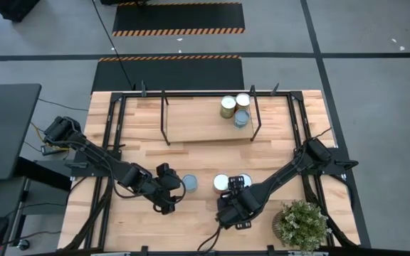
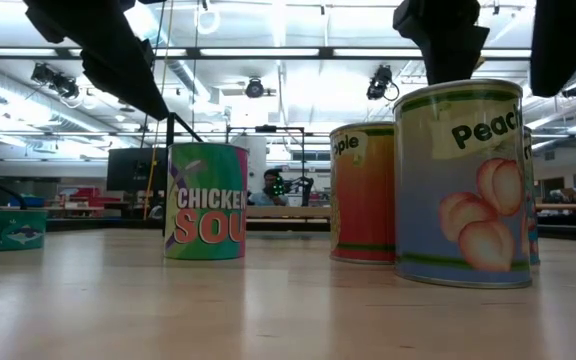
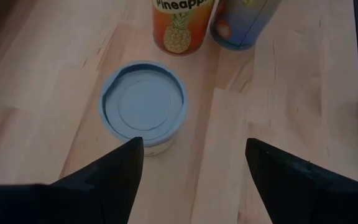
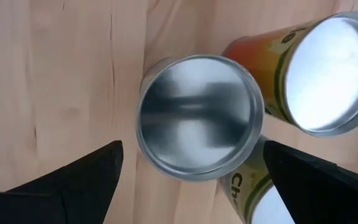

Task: Pick and place cans onto a shelf
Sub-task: Put the canned peaches on the shelf

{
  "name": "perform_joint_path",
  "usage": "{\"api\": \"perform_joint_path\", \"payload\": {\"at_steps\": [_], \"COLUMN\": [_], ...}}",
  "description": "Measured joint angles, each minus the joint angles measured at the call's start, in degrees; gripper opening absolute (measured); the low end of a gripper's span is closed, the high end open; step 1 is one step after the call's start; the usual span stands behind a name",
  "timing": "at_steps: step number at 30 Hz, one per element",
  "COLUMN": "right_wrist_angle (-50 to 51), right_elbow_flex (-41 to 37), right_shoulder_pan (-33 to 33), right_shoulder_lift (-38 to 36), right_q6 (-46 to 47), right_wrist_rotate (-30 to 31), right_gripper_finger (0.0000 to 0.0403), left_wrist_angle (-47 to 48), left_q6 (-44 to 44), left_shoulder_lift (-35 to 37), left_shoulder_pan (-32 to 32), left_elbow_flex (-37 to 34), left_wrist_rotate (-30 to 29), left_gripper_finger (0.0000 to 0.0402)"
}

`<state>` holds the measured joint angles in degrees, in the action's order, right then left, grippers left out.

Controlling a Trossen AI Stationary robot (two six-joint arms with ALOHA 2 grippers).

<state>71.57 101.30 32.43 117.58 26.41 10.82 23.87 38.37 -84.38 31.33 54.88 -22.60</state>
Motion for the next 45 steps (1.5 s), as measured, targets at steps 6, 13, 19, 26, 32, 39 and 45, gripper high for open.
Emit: {"api": "perform_joint_path", "payload": {"at_steps": [6, 13, 19, 26, 32, 39, 45], "right_wrist_angle": [-2.12, -3.68, -4.63, -5.4, -1.84, 9.16, 13.34], "right_elbow_flex": [-0.35, -0.39, -0.42, -0.42, 4.02, 16.19, 21.29], "right_shoulder_pan": [-0.01, -0.02, -0.8, -1.54, -1.54, -1.06, -3.05], "right_shoulder_lift": [1.36, 2.77, 3.41, 3.32, 3.31, 2.26, -1.03], "right_q6": [-0.02, -0.93, -1.49, -1.78, -4.37, -8.51, -14.03], "right_wrist_rotate": [-0.36, 0.16, -0.06, -0.21, -1.53, 4.87, 11.73], "right_gripper_finger": [0.0396, 0.0396, 0.0384, 0.0329, 0.0327, 0.033, 0.033], "left_wrist_angle": [-0.03, -0.14, -0.25, -0.17, -0.18, -0.31, -0.47], "left_q6": [0.0, 0.02, 0.02, 0.02, 0.04, 0.04, 0.07], "left_shoulder_lift": [0.0, 0.0, 0.0, 0.0, 0.0, 0.0, 0.0], "left_shoulder_pan": [0.0, 0.0, 0.0, 0.0, 0.0, 0.02, 0.02], "left_elbow_flex": [0.01, 0.01, 0.01, 0.01, 0.01, 0.01, 0.01], "left_wrist_rotate": [0.0, -0.01, -0.01, -0.01, -0.01, -0.01, -0.02], "left_gripper_finger": [0.0288, 0.0288, 0.0288, 0.0288, 0.0288, 0.0288, 0.0288]}}
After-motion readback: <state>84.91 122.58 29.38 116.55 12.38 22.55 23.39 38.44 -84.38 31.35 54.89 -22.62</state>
